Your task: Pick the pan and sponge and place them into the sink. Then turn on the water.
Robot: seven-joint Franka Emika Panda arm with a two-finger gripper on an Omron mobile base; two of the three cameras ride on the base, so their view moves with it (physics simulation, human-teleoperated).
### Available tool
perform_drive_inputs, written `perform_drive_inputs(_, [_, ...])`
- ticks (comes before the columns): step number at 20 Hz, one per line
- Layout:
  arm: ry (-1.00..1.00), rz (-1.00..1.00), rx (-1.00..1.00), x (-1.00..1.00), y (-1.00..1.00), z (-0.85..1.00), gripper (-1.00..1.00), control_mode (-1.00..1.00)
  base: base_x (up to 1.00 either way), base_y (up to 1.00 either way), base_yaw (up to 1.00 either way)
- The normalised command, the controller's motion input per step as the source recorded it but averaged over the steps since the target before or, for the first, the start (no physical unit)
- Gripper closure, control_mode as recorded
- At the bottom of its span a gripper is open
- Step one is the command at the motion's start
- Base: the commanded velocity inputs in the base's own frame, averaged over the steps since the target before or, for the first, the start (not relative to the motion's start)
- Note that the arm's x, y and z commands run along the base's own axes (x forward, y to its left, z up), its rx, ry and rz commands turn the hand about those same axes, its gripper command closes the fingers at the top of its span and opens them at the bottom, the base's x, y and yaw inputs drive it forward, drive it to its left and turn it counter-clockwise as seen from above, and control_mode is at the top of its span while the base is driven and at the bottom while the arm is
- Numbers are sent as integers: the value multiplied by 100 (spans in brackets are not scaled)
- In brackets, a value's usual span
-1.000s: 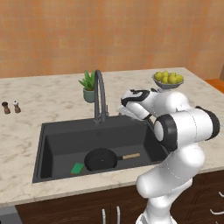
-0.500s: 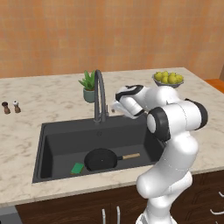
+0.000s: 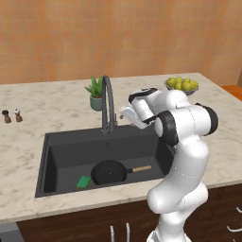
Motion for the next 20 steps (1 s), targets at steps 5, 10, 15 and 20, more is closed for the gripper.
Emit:
perform_drive_inputs(5, [0,0,5,22,14,-16,-100,-100,0,0,0])
perform_drive_inputs(10, [0,0,5,29,11,-8,-100,-100,0,0,0])
perform_drive_inputs(15, [0,0,3,34,7,-15,-100,-100,0,0,0])
perform_drive_inputs(20, [0,0,1,30,12,-26,-100,-100,0,0,0])
